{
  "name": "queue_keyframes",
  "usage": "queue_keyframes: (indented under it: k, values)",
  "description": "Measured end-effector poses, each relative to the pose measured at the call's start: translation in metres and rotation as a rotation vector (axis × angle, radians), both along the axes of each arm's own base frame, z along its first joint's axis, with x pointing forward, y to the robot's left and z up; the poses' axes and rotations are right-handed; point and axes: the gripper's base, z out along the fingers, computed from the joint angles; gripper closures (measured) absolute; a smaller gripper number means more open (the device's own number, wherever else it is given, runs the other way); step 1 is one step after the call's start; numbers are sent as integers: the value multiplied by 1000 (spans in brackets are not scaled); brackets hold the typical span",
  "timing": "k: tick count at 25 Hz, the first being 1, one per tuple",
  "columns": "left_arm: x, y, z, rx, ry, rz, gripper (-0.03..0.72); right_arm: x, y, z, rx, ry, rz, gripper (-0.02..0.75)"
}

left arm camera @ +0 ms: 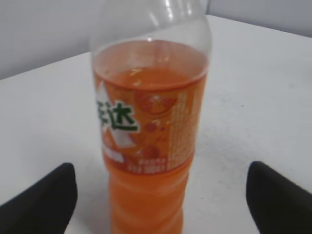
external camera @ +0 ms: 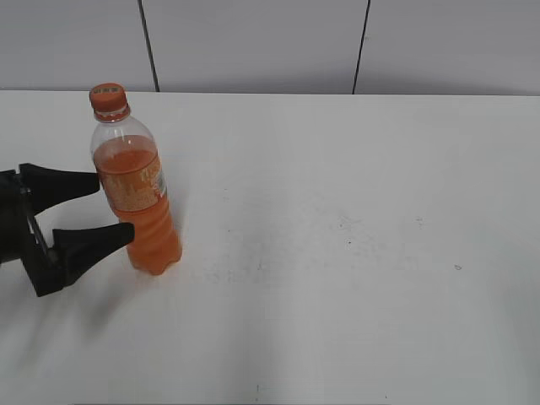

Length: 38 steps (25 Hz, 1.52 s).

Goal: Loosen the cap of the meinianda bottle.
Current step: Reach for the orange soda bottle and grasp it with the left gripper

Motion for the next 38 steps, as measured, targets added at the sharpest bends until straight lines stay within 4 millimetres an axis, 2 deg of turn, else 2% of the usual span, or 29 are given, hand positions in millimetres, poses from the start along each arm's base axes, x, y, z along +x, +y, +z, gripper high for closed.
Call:
queue_keyframes:
  k: [7, 15, 23, 31, 38]
  values:
    - [48, 1, 2, 14, 9, -211, 66, 0, 0, 0, 0, 0, 0, 278]
    - [81, 5, -11, 45, 81, -352, 101, 0, 0, 0, 0, 0, 0, 278]
    - [94, 6, -31, 65, 116, -420, 108, 0, 0, 0, 0, 0, 0, 278]
    - [95, -6, -30, 73, 106, -458, 120, 0, 0, 0, 0, 0, 0, 278]
    - [105, -17, -23, 91, 57, -492, 141, 0, 0, 0, 0, 0, 0, 278]
